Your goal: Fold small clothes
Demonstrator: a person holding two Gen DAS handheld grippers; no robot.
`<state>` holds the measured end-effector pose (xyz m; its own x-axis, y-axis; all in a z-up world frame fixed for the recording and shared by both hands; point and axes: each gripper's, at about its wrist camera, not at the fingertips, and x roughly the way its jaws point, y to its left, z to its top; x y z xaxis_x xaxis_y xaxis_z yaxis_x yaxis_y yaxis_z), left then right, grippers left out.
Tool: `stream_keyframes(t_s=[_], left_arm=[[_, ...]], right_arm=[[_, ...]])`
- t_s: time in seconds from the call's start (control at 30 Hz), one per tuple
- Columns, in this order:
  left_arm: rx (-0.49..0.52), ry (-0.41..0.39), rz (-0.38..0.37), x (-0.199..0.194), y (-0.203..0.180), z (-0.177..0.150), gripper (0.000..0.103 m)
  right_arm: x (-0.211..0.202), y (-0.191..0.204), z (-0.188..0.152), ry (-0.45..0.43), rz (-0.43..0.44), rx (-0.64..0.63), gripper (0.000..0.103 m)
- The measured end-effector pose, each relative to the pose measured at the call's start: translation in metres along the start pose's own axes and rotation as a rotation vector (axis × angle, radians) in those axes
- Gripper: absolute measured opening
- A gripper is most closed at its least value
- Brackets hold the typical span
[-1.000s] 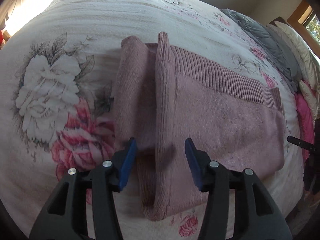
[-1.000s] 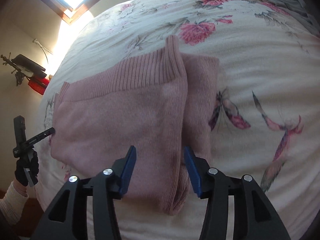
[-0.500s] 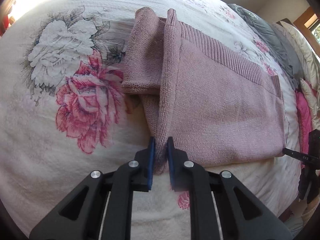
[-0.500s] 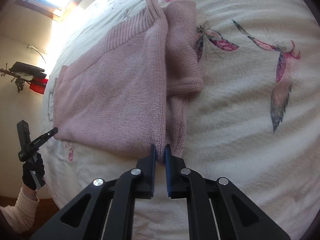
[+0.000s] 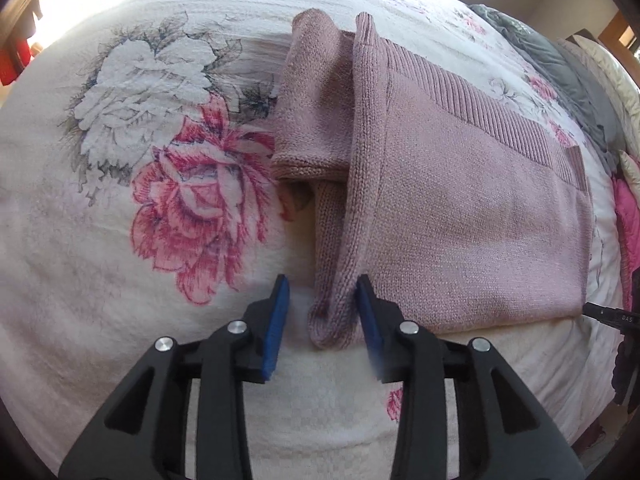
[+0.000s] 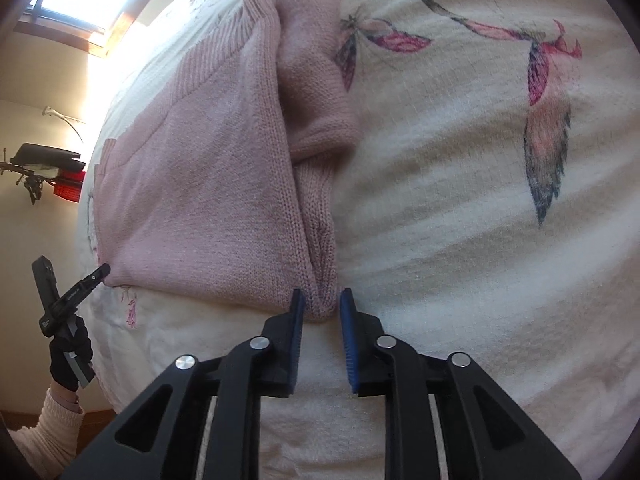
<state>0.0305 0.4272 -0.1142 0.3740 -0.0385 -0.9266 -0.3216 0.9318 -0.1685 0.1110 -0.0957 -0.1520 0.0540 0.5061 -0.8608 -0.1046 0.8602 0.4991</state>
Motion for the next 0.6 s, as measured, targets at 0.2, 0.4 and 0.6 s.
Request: stream_keyframes(t_s=[0.2,0.4,0.6], left_arm=[[0.115,-0.209,0.033,-0.047,-0.05,0.021,0.037],[0.136,-0.131,-0.178,-0.001,-0.121,0.056,0.037],[0.151,-0.072,-0.213,0.046,-0.163,0.068,0.037]], right_arm=[[-0.036,0.009,0.027,-0.097,0.053,-0.02,0.067],[-0.012,-0.006,0.062,-0.05,0.073,0.029,0.072],[0.01,-0.025,0.08,-0.033,0.164,0.096,0.076]])
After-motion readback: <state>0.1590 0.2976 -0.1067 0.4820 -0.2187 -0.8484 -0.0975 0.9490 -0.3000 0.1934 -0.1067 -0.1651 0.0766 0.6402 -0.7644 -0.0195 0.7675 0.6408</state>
